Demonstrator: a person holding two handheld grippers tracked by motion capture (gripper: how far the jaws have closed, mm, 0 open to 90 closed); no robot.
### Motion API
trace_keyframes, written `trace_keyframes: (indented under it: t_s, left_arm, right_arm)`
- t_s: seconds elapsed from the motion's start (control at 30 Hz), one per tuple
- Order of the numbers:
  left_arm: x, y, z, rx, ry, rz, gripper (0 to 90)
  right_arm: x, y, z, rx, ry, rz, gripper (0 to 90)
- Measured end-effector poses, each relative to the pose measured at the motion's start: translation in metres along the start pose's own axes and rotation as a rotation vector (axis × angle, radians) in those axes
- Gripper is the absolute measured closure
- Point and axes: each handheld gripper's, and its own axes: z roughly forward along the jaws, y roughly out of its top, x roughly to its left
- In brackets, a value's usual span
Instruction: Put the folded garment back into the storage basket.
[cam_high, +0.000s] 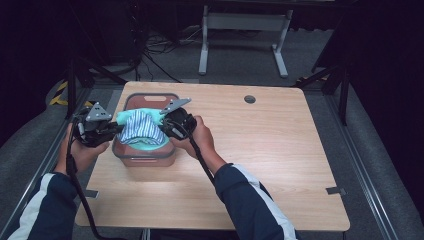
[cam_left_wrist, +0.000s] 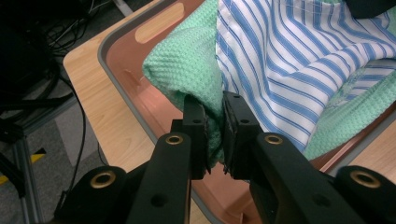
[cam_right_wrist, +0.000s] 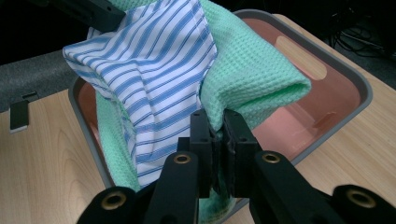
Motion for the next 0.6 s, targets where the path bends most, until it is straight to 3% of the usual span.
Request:
trace_keyframes:
  t_s: [0.6]
  left_arm:
    - [-0.007, -0.004, 0.021, 0.042, 0.025, 0.022, 80.5]
  right_arm:
    - [-0.003, -0.011, 0.015, 0.055, 0.006, 0.001, 83.8]
